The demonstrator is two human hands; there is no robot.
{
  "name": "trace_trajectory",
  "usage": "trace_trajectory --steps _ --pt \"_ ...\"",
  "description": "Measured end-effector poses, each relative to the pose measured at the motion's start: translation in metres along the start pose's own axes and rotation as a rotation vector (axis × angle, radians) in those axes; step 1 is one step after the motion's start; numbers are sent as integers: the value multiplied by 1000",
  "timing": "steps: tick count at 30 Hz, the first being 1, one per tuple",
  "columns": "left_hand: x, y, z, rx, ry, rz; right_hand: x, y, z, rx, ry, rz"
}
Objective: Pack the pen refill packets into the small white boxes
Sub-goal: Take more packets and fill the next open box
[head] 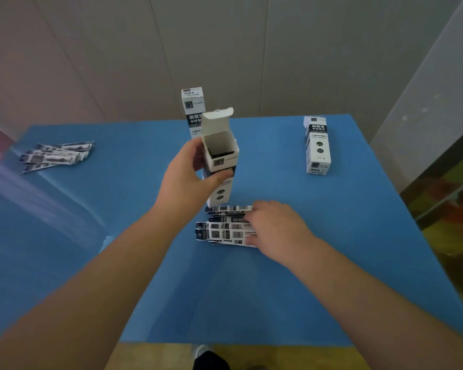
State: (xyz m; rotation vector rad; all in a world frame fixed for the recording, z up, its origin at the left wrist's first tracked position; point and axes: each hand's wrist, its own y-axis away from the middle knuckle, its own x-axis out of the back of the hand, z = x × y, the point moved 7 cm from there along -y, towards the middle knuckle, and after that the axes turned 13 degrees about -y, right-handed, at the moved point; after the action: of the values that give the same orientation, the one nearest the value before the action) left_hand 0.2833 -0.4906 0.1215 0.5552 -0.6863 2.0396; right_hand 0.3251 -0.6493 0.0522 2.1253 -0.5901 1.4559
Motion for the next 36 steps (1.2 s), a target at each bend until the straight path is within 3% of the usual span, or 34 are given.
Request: trace_trajectory --steps 13,24,36 --pt "43 64 -41 87 -65 179 9 -3 14 6 -31 77" --pt "32 77 -40 16 -161 103 7 -9 18 -68 19 -64" --pt "32 86 -41 10 -213 86 16 -13 10 -36 92 -18"
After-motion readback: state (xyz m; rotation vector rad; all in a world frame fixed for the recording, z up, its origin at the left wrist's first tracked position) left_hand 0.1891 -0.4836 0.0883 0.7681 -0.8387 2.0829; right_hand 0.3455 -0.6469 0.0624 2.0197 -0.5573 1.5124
